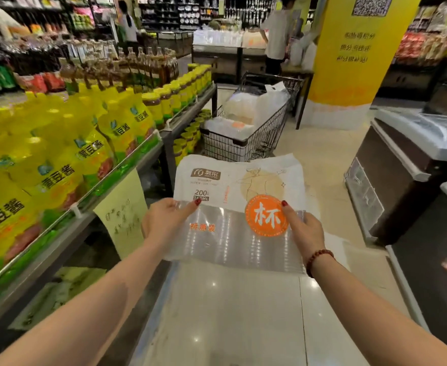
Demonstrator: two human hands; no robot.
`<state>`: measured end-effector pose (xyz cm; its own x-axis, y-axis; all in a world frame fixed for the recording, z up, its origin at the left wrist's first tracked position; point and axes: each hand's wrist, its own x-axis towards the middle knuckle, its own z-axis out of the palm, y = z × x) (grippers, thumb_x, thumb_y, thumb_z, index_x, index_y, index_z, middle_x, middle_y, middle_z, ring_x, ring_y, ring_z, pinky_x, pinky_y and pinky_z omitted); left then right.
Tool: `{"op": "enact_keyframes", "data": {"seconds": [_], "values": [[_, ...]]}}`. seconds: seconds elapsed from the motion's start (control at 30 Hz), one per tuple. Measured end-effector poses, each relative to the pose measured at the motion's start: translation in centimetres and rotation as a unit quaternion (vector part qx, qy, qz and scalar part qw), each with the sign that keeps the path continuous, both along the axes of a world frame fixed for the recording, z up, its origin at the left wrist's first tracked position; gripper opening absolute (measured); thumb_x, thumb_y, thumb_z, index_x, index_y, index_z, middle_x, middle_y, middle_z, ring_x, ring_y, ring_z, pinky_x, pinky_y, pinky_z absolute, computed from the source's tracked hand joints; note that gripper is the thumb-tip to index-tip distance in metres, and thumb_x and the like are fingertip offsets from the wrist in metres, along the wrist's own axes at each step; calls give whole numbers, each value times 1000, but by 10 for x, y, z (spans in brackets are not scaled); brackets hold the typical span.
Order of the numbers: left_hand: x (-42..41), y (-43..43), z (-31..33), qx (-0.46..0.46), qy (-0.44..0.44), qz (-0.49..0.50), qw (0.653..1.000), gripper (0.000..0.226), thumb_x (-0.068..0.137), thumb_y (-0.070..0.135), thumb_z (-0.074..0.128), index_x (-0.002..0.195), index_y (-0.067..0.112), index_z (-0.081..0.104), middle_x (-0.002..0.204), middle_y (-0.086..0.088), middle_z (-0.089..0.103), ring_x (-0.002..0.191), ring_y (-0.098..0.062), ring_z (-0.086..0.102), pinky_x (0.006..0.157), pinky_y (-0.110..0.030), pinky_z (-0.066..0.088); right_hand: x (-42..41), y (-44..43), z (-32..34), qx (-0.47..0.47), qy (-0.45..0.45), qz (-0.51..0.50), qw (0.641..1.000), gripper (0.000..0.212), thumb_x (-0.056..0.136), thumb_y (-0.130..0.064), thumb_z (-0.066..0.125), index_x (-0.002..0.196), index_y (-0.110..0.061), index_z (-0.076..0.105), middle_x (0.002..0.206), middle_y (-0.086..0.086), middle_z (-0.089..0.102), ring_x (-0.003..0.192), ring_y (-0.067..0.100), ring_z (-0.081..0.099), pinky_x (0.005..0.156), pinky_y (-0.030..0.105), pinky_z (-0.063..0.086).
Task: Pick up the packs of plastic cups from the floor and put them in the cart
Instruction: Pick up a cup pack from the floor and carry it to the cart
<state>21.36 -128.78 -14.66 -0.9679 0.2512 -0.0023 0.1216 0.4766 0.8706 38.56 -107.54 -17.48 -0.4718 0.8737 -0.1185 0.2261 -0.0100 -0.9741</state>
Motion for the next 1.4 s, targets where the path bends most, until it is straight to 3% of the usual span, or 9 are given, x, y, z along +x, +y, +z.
{"op": "enact_keyframes", "data": {"seconds": [0.13,0.4,0.6,0.8,0.93,1.03,1.2,1.3,1.4], "values": [[-48,66,7,-6,-3,13,1000,52,64,70,71,76,20,69,71,4,73,69,-19,70,76,-46,58,-50,69,6,-12,10,9,1000,54,81,-59,67,109,-12,65,105,1,70,97,18,64,77,32,49],[-135,168,9,-38,12,23,999,41,75,66,68,82,26,70,78,13,67,72,-2,57,60,-21,41,-139,167,6,-13,4,19,1000,46,85,-55,65,101,-12,65,98,-2,69,87,11,62,66,25,45],[-228,245,-6,-33,8,27,999,43,72,69,68,80,27,70,76,11,70,73,-10,65,64,-27,48,-230,247,-5,-15,9,24,1000,46,85,-53,66,106,-13,66,100,-3,69,85,7,61,63,22,43],[-326,322,-5,-27,-5,39,999,43,76,63,68,82,21,71,72,12,66,68,-5,57,59,-25,40,-335,323,-1,-11,-5,31,999,42,86,-50,67,67,-24,40,68,-9,46,65,11,44,58,25,33],[-379,371,8,-38,-7,30,999,41,79,59,68,81,18,68,70,11,60,66,-2,51,55,-20,31,-390,368,3,-23,-5,32,999,44,87,-47,67,96,-4,65,93,9,68,84,14,58,76,30,46],[-421,407,14,-40,-7,30,999,43,76,63,69,75,20,67,71,7,66,72,-12,62,59,-27,41,-432,404,4,-27,2,31,999,48,86,-49,67,117,-13,67,107,2,71,101,15,64,90,32,49],[-495,471,15,-51,15,43,998,47,75,66,68,76,19,68,71,2,69,73,-18,66,74,-38,51,-512,472,-2,-24,-6,36,999,55,80,-58,68,111,-14,68,103,-1,72,98,19,67,87,34,53],[-538,512,16,-36,12,45,998,48,74,64,69,92,19,69,85,2,70,83,-21,66,83,-42,54,-558,513,-4,-22,-15,49,998,84,61,-79,62,110,-11,67,103,1,72,96,20,67,84,35,52],[-579,548,16,-4,-2,43,999,58,69,62,74,109,21,69,105,4,70,96,-21,66,89,-45,54,-597,551,-7,-28,-33,58,997,77,66,-76,63,110,-14,66,105,2,70,97,21,65,88,37,52]]}}
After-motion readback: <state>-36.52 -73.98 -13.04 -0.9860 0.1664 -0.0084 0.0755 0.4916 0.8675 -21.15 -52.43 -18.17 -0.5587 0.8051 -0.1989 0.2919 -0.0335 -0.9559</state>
